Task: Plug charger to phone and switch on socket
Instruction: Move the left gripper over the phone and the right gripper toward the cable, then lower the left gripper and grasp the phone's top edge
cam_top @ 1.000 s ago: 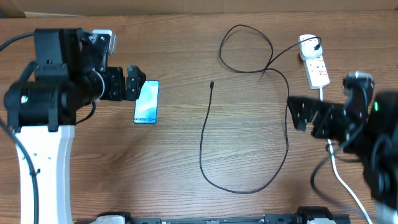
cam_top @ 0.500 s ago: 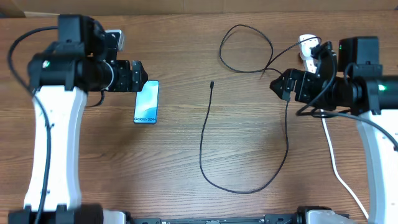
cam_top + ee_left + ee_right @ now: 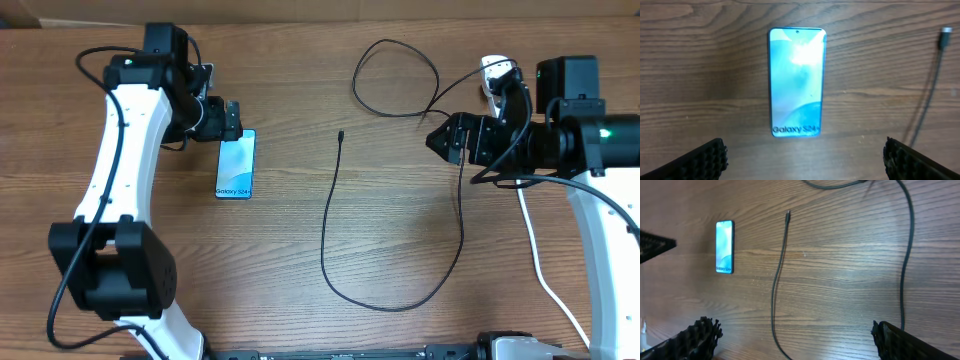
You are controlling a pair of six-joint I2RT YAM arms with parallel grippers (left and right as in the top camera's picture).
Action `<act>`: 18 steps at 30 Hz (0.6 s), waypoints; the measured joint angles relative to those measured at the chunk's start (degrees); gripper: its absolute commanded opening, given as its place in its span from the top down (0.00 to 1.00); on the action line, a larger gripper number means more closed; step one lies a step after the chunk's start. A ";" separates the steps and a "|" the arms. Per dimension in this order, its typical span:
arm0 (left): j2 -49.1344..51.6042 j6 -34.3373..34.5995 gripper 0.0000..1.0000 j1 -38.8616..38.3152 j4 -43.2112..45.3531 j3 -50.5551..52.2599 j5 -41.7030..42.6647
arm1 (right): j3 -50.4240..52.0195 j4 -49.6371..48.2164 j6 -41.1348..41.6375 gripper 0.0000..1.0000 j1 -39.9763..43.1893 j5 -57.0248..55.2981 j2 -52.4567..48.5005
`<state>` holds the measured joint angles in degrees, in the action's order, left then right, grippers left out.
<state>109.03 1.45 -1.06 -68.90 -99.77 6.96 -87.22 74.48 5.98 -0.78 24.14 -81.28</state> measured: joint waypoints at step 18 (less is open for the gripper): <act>13.14 -0.39 0.00 -5.33 5.75 0.02 -6.56 | 0.00 -0.22 0.00 0.00 -4.57 -2.08 0.00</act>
<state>122.17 1.06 -6.39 -63.16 -99.74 0.40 -87.22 74.26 5.98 -5.34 22.06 -81.28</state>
